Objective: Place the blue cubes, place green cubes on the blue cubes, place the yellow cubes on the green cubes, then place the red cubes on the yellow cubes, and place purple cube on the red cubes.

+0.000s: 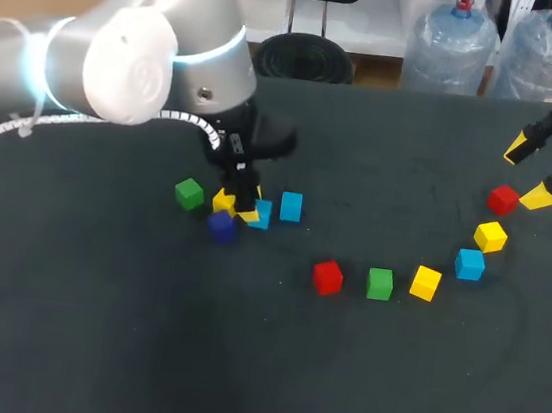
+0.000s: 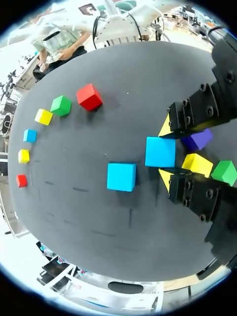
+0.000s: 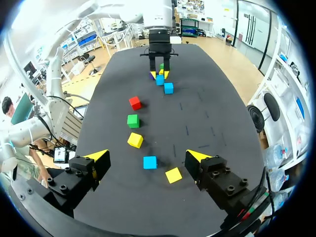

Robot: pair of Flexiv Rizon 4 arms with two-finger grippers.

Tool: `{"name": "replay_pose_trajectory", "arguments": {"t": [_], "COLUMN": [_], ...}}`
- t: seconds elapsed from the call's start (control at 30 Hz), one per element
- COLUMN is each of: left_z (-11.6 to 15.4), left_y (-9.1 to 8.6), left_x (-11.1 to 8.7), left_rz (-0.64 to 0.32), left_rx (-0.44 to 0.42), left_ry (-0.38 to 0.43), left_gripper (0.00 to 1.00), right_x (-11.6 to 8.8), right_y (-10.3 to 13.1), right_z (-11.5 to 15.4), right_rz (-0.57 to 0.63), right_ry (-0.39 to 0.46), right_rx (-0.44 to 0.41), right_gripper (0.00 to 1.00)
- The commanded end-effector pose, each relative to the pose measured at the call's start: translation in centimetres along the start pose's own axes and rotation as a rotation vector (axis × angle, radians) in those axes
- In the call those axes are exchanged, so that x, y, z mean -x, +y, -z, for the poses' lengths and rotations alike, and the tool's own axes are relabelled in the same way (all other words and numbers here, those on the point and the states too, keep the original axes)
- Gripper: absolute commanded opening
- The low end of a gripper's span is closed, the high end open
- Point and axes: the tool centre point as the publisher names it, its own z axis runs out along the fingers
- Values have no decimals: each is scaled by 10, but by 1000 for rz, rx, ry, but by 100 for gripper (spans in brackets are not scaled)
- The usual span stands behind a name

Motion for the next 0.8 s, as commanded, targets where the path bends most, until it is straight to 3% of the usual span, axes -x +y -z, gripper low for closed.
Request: {"name": "replay_pose_trajectory", "arguments": {"t": [0.03, 0.8], "left_z": [0, -2], "left_y": [-1, 20], "left_x": [-2, 4], "left_rz": [8, 24], "left_rx": [9, 21], "left_ry": [-7, -23], "left_gripper": [0, 0], "right_x": [0, 0], "right_y": [-1, -1], "right_z": [0, 0], "right_rz": [1, 1], "right_ry": [-1, -1], "right_rx": [2, 2], "right_gripper": [100, 100]}}
